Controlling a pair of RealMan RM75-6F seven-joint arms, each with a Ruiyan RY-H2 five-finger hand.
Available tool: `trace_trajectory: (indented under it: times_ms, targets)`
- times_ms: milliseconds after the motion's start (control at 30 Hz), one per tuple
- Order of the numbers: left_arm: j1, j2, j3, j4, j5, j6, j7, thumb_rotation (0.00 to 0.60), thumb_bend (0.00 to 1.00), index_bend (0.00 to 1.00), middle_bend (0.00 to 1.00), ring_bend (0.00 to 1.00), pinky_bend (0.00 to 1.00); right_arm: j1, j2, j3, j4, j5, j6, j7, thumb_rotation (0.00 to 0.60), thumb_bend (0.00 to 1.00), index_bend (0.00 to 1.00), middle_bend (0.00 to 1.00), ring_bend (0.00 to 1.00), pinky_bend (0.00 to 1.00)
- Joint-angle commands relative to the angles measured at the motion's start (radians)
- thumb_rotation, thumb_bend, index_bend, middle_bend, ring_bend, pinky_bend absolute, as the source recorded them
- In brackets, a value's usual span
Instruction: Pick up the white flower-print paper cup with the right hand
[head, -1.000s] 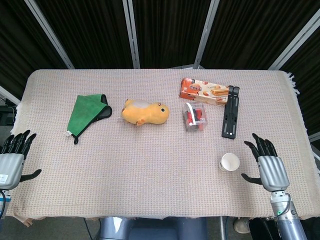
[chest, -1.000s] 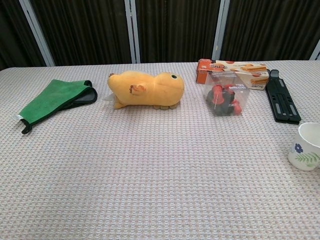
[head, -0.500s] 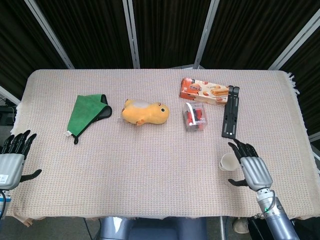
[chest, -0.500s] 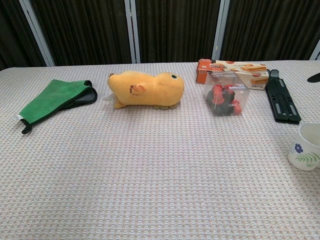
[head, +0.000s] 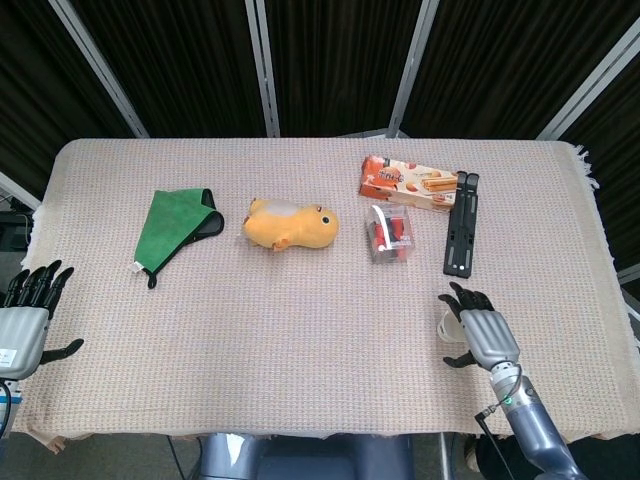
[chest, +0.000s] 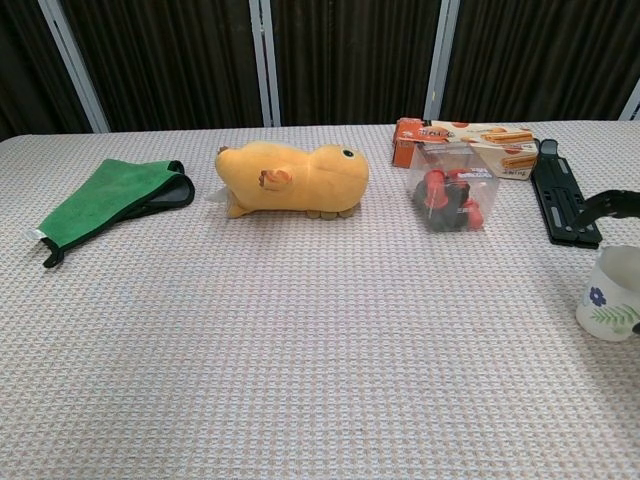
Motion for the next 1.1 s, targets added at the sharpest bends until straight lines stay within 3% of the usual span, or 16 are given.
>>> trace_trajectory:
  times_ms: [33, 500, 833, 1100]
  targets:
    - [0.0, 0.0, 0.0, 0.0, 0.0, 0.0, 0.0, 0.6, 0.0, 0.0, 0.0, 0.0, 0.0, 0.011, -0.017, 0.001, 0.017, 0.021, 0.002, -0.014, 0.6, 0.16, 0.23, 0.0, 0.0, 0.0]
    - [0.0, -0.001, 0.0, 0.0, -0.002, -0.001, 0.002, 0.6, 0.0, 0.0, 0.0, 0.0, 0.0, 0.035, -0.068, 0.001, 0.088, 0.069, 0.028, -0.03, 0.6, 0.19, 0.29, 0.01, 0.0, 0.0]
    - [0.0, -0.001, -0.001, -0.001, -0.002, 0.0, 0.004, 0.6, 0.0, 0.0, 0.0, 0.0, 0.0, 0.039, -0.083, -0.011, 0.119, 0.074, 0.06, -0.056, 0.6, 0.24, 0.41, 0.09, 0.0, 0.0]
    - [0.0, -0.001, -0.001, -0.001, -0.002, 0.0, 0.004, 0.6, 0.0, 0.0, 0.0, 0.0, 0.0, 0.038, -0.093, -0.01, 0.113, 0.065, 0.081, -0.048, 0.6, 0.24, 0.44, 0.12, 0.0, 0.0]
